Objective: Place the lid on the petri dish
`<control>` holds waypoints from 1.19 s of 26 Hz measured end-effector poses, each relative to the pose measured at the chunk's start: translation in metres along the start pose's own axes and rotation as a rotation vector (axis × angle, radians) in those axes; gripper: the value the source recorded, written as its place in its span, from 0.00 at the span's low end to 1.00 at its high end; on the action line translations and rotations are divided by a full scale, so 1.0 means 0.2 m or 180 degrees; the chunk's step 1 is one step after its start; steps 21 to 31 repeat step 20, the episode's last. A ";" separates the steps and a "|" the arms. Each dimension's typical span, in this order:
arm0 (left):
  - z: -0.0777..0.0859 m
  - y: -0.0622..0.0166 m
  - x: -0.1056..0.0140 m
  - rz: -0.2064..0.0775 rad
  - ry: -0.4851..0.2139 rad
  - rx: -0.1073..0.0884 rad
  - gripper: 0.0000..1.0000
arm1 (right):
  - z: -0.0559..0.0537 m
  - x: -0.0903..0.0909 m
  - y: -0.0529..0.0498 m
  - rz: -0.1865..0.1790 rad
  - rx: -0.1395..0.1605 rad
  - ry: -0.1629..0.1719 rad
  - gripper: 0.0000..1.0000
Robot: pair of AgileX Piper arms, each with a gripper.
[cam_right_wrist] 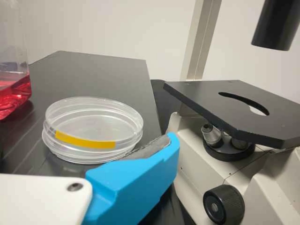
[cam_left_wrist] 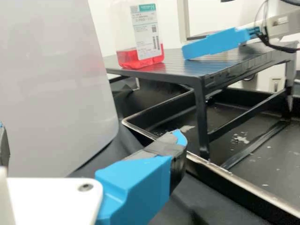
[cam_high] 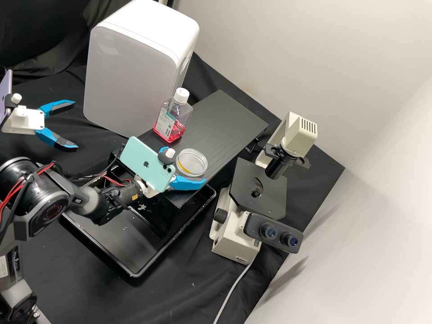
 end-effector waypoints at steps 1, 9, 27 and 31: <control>0.00 0.012 0.00 0.0033 0.0005 0.0055 1.00 | 0.00 -0.01 0.00 0.0011 0.0002 -0.0001 1.00; 0.03 0.085 -0.10 0.0225 -0.0021 0.0134 1.00 | 0.01 -0.11 -0.03 0.0105 0.0082 -0.0045 1.00; 0.02 0.090 -0.12 0.0251 0.0025 0.0112 1.00 | -0.03 -0.23 -0.03 0.0493 -0.0049 0.0074 1.00; 0.02 0.090 -0.12 0.0251 0.0025 0.0112 1.00 | -0.03 -0.23 -0.03 0.0493 -0.0049 0.0074 1.00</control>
